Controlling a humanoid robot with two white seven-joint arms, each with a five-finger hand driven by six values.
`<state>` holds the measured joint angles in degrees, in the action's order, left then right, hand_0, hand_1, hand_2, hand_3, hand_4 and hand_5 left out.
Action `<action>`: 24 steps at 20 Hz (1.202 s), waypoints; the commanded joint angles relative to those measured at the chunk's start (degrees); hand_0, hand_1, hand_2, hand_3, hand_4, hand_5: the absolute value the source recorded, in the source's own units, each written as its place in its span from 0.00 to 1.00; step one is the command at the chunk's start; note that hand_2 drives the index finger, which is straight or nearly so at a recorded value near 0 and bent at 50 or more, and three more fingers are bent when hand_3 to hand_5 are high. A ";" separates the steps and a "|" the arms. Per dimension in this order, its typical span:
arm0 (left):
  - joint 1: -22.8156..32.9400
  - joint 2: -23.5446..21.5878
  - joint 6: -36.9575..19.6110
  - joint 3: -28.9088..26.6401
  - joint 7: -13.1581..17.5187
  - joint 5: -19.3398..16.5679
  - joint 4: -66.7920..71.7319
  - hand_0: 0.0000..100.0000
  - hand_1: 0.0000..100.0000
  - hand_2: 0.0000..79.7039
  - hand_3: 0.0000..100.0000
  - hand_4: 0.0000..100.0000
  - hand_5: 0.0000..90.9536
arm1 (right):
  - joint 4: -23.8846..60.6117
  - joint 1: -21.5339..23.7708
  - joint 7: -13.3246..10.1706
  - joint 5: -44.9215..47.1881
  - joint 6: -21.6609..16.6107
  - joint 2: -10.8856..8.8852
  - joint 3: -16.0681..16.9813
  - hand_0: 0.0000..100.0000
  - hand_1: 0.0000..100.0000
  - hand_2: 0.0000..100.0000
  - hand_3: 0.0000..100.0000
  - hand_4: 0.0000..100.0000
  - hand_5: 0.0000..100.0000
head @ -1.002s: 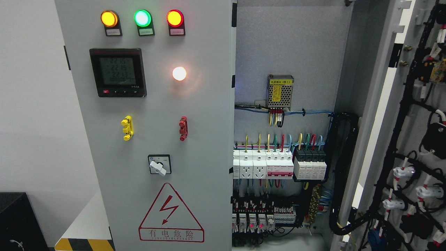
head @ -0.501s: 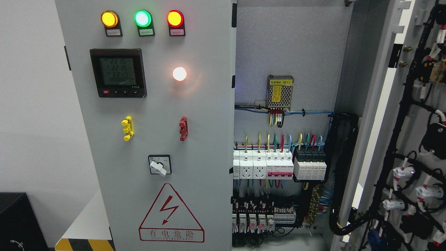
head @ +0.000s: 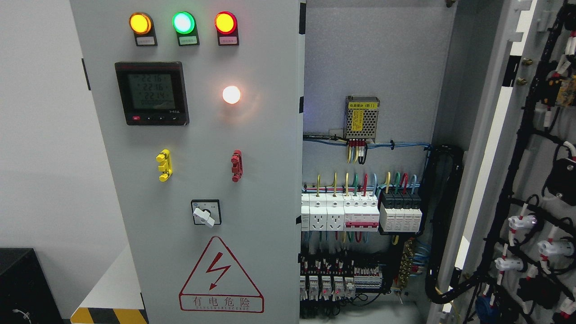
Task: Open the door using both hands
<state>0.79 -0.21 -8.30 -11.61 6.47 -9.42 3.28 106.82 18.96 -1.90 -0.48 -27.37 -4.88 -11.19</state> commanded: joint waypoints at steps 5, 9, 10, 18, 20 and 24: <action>-0.18 0.73 0.13 8.36 0.03 2.56 0.50 0.00 0.00 0.00 0.00 0.00 0.00 | 8.23 -18.41 -0.47 6.19 12.06 4.79 -4.37 0.00 0.00 0.00 0.00 0.00 0.00; -0.18 1.43 0.13 8.19 0.12 2.39 0.23 0.00 0.00 0.00 0.00 0.00 0.00 | 4.90 -25.97 -0.47 6.46 20.58 6.72 -3.15 0.00 0.00 0.00 0.00 0.00 0.00; -0.18 1.61 0.13 8.18 0.12 2.39 0.23 0.00 0.00 0.00 0.00 0.00 0.00 | 3.50 -27.99 -0.47 6.46 22.25 7.77 -2.71 0.00 0.00 0.00 0.00 0.00 0.00; -0.18 1.88 0.04 8.36 -0.49 2.39 0.15 0.00 0.00 0.00 0.00 0.00 0.00 | -2.66 -38.54 -0.30 6.54 28.94 9.27 -1.21 0.00 0.00 0.00 0.00 0.00 0.00; -0.09 1.88 0.04 8.36 -1.28 2.30 0.15 0.00 0.00 0.00 0.00 0.00 0.00 | -4.25 -40.48 -0.03 7.24 30.52 9.54 -1.29 0.00 0.00 0.00 0.00 0.00 0.00; -0.09 2.23 0.04 8.27 -4.19 2.39 0.15 0.00 0.00 0.00 0.00 0.00 0.00 | -5.83 -41.89 0.05 12.78 33.42 9.54 -1.12 0.00 0.00 0.00 0.00 0.00 0.00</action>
<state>0.01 0.24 -7.95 -4.36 3.51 -7.08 3.50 105.92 -18.66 -1.96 8.34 4.01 2.54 -12.82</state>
